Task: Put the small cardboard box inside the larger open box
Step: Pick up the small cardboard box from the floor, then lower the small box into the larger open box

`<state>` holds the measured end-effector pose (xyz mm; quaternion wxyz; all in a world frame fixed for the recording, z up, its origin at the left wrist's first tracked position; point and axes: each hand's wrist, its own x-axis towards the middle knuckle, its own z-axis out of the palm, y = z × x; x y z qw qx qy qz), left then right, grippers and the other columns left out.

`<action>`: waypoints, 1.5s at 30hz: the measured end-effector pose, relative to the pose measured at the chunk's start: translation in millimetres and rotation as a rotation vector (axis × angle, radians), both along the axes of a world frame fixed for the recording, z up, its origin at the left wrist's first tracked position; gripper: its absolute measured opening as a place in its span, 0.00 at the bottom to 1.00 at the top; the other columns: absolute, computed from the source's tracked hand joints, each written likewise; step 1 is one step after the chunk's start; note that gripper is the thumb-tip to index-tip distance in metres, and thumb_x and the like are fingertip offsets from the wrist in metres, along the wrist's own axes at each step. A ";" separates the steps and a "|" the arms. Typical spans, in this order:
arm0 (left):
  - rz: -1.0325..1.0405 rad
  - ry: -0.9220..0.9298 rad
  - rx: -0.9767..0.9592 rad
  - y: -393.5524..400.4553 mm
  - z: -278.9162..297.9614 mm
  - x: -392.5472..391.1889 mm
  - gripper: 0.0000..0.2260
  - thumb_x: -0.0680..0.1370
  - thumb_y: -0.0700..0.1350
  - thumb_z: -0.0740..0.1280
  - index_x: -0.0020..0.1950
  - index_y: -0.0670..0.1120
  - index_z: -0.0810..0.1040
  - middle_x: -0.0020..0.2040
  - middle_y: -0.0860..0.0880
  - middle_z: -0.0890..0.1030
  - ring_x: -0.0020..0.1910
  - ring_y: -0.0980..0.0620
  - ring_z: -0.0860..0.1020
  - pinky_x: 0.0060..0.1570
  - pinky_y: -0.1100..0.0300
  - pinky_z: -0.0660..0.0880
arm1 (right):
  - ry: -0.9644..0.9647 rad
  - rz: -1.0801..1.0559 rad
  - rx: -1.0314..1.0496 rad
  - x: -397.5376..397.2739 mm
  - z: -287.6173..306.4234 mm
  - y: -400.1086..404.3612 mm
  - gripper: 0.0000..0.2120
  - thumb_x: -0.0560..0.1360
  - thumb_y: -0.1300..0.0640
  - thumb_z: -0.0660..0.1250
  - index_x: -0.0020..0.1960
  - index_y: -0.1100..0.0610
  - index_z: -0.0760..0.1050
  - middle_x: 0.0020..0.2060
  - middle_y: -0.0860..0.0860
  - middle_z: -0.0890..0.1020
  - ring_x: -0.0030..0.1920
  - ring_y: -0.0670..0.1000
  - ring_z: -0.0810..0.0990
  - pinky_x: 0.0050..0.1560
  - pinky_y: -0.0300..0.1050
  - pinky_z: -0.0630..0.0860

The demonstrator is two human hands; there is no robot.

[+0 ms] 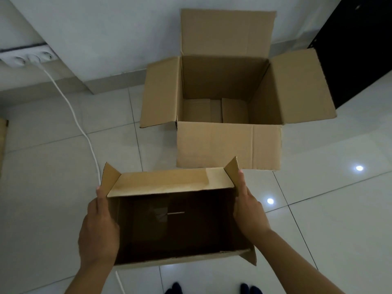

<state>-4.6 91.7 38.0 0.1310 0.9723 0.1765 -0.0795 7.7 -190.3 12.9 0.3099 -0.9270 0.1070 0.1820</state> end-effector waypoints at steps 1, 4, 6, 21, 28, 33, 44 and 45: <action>0.003 -0.006 0.006 2.0 9.9 -2.4 0.31 0.71 0.29 0.63 0.72 0.38 0.56 0.56 0.32 0.73 0.35 0.39 0.74 0.28 0.52 0.71 | -0.005 0.003 0.002 -1.1 9.8 2.4 0.36 0.75 0.68 0.56 0.72 0.52 0.36 0.58 0.59 0.75 0.36 0.52 0.74 0.40 0.46 0.74; 0.015 -0.031 0.001 6.9 44.2 -7.7 0.30 0.71 0.28 0.63 0.71 0.37 0.57 0.55 0.31 0.74 0.34 0.40 0.74 0.28 0.52 0.72 | -0.007 0.010 -0.013 -4.0 41.8 6.6 0.37 0.75 0.67 0.57 0.72 0.52 0.36 0.58 0.58 0.76 0.35 0.50 0.75 0.39 0.43 0.74; 0.014 -0.049 -0.007 11.0 70.0 -9.3 0.30 0.71 0.28 0.63 0.71 0.37 0.58 0.54 0.31 0.74 0.32 0.42 0.72 0.27 0.54 0.69 | -0.004 0.018 -0.023 -2.7 66.0 7.1 0.36 0.76 0.66 0.58 0.72 0.52 0.38 0.57 0.59 0.76 0.31 0.46 0.73 0.37 0.40 0.73; -0.114 -0.283 -0.077 -4.6 247.0 64.0 0.25 0.75 0.32 0.59 0.71 0.37 0.58 0.56 0.33 0.73 0.35 0.47 0.67 0.31 0.55 0.64 | -0.197 -0.107 -0.105 55.2 262.5 -20.9 0.34 0.77 0.64 0.58 0.73 0.52 0.41 0.38 0.52 0.73 0.30 0.45 0.71 0.29 0.37 0.67; -0.215 -0.324 -0.105 -42.6 265.4 127.1 0.27 0.76 0.33 0.58 0.73 0.40 0.54 0.59 0.35 0.73 0.38 0.48 0.68 0.34 0.57 0.66 | -0.281 -0.221 -0.134 93.6 278.4 -51.6 0.33 0.77 0.65 0.58 0.73 0.52 0.42 0.31 0.53 0.73 0.31 0.52 0.76 0.32 0.46 0.75; -0.241 -0.314 -0.106 -75.4 247.9 176.6 0.27 0.76 0.33 0.58 0.73 0.40 0.54 0.60 0.36 0.72 0.38 0.48 0.69 0.35 0.57 0.68 | -0.337 -0.263 -0.155 133.5 266.8 -80.9 0.31 0.77 0.66 0.57 0.73 0.54 0.45 0.41 0.63 0.78 0.37 0.60 0.79 0.37 0.53 0.78; -0.268 -0.261 -0.098 -142.0 175.2 293.3 0.27 0.75 0.32 0.58 0.73 0.41 0.53 0.59 0.36 0.72 0.38 0.48 0.70 0.35 0.58 0.68 | -0.321 -0.303 -0.180 254.7 195.5 -144.1 0.30 0.76 0.66 0.57 0.73 0.53 0.47 0.40 0.63 0.79 0.33 0.60 0.79 0.34 0.56 0.79; -0.275 -0.252 -0.097 -146.8 167.1 302.8 0.28 0.75 0.32 0.58 0.73 0.41 0.53 0.60 0.36 0.72 0.39 0.46 0.72 0.35 0.57 0.70 | -0.318 -0.300 -0.179 263.7 188.8 -147.3 0.30 0.76 0.66 0.57 0.73 0.53 0.47 0.41 0.63 0.79 0.33 0.60 0.79 0.34 0.56 0.79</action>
